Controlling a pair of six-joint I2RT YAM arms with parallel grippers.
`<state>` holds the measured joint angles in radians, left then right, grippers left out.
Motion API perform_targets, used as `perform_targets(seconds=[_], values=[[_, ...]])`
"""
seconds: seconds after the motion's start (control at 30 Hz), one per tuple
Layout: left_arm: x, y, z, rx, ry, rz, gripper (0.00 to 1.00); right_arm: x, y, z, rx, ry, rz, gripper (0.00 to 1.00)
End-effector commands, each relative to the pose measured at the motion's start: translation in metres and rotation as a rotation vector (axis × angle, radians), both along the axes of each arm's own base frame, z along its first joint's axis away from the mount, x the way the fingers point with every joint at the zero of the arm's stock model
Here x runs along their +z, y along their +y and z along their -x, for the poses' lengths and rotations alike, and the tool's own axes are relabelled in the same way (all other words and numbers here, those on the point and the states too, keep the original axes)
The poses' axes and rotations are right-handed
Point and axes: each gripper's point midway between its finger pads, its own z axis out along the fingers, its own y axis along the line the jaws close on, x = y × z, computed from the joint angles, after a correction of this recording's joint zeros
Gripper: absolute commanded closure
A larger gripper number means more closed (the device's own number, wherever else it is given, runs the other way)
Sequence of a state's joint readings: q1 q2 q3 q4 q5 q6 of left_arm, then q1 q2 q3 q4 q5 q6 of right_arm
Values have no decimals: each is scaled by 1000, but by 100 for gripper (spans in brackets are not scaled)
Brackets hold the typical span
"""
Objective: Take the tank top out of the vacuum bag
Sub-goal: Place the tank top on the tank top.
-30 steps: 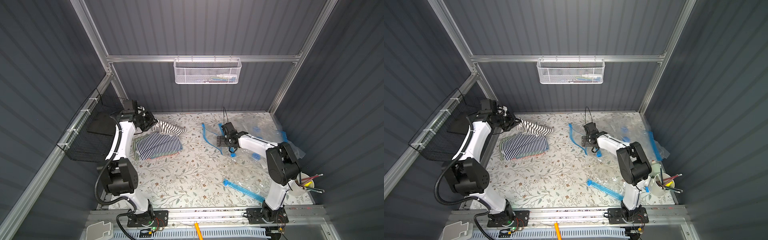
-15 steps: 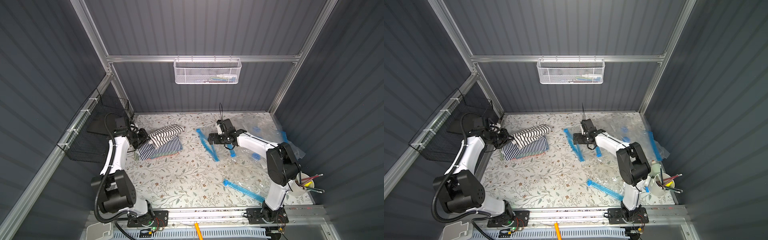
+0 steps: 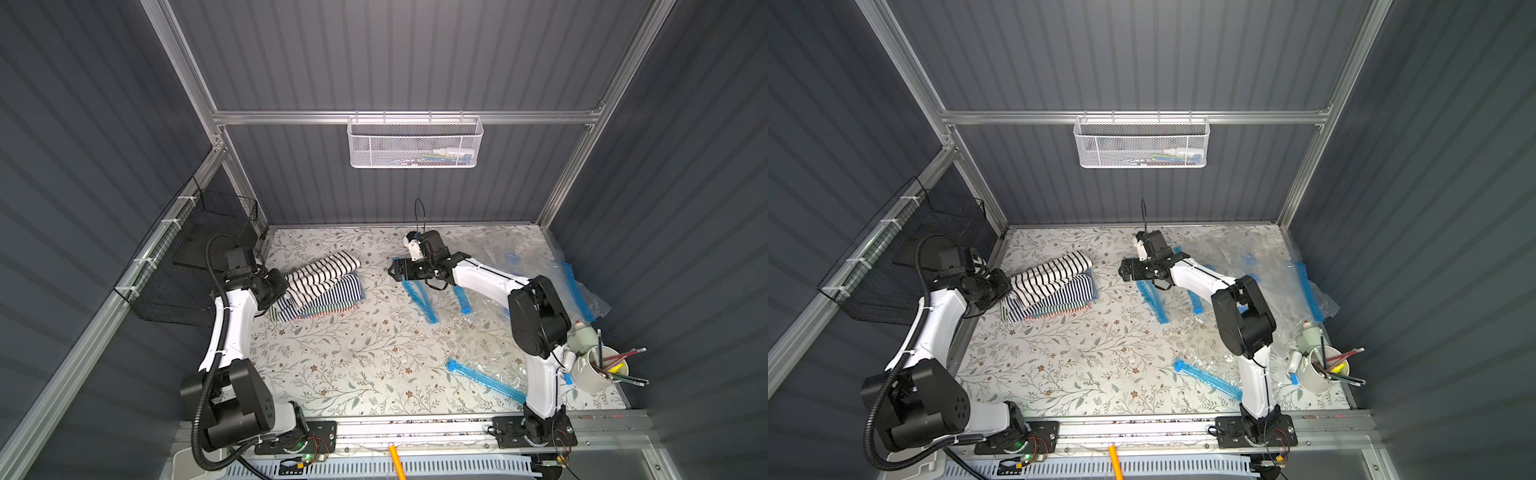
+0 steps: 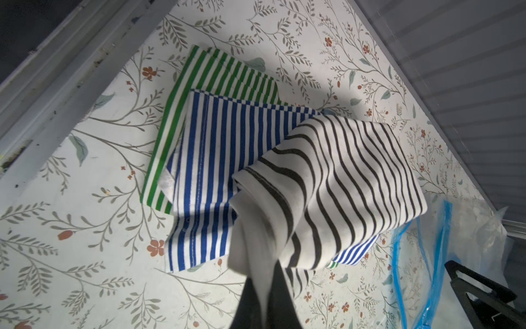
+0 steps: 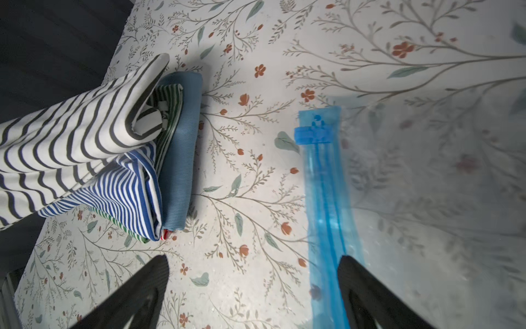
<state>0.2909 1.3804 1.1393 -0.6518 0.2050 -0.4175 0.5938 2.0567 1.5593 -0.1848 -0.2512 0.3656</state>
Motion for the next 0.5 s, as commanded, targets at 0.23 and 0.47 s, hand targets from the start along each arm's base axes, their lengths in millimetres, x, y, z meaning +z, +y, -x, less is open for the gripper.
perform_targets(seconds=[0.23,0.47], values=[[-17,77,25,227,72,-63,99,6,39,2,82,-50,-31,7],[-7,58,20,136,40,-63,36,7,52,-4,116,-94,-15,12]])
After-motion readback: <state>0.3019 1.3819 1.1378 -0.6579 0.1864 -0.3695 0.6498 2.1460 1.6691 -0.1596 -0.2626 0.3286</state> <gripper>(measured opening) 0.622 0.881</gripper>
